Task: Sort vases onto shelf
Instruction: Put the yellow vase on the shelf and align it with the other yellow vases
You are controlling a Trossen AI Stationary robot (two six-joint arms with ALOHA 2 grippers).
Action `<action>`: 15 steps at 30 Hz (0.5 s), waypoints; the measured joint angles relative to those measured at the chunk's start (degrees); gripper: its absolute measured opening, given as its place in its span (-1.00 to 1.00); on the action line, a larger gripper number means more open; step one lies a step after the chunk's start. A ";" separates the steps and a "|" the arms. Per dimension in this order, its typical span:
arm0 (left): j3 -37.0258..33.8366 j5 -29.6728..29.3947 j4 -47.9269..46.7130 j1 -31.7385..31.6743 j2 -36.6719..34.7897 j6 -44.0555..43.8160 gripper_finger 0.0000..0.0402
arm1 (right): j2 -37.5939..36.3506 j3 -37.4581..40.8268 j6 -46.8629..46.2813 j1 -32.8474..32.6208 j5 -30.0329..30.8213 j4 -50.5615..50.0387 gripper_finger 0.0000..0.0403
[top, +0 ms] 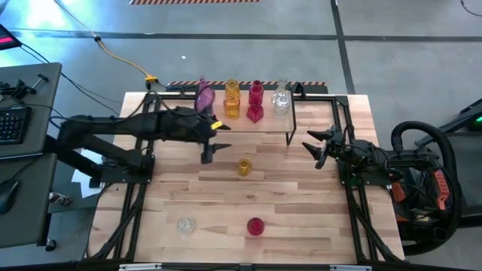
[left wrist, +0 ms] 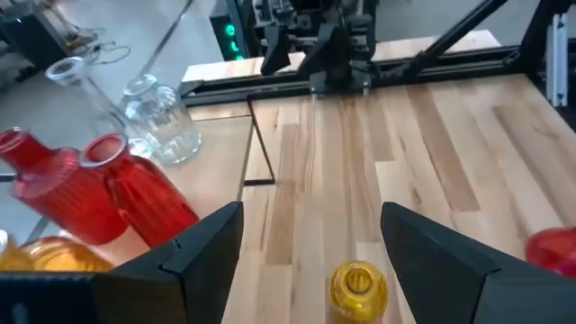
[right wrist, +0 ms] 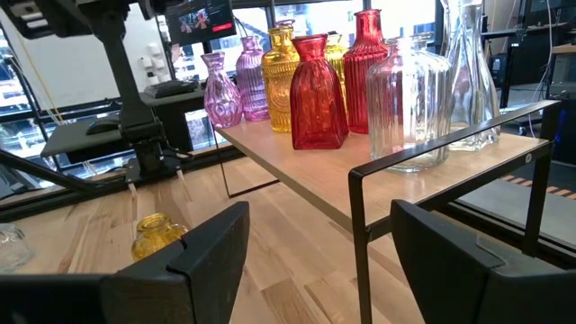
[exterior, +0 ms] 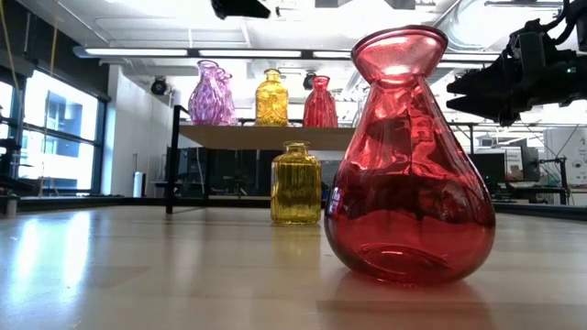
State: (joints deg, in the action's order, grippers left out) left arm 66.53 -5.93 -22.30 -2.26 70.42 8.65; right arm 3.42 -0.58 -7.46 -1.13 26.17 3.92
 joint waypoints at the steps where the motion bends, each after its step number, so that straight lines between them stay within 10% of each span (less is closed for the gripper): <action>1: 0.63 0.02 0.03 0.00 1.08 0.09 0.27 | 0.00 0.00 0.00 0.01 0.00 0.00 0.26; 15: 1.96 3.67 0.92 0.79 13.11 0.02 0.27 | 0.00 0.00 0.00 0.00 0.01 0.00 0.26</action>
State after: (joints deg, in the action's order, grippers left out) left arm 68.49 -2.27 -21.37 -1.47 83.53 8.67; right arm 3.42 -0.58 -7.46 -1.14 26.19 3.92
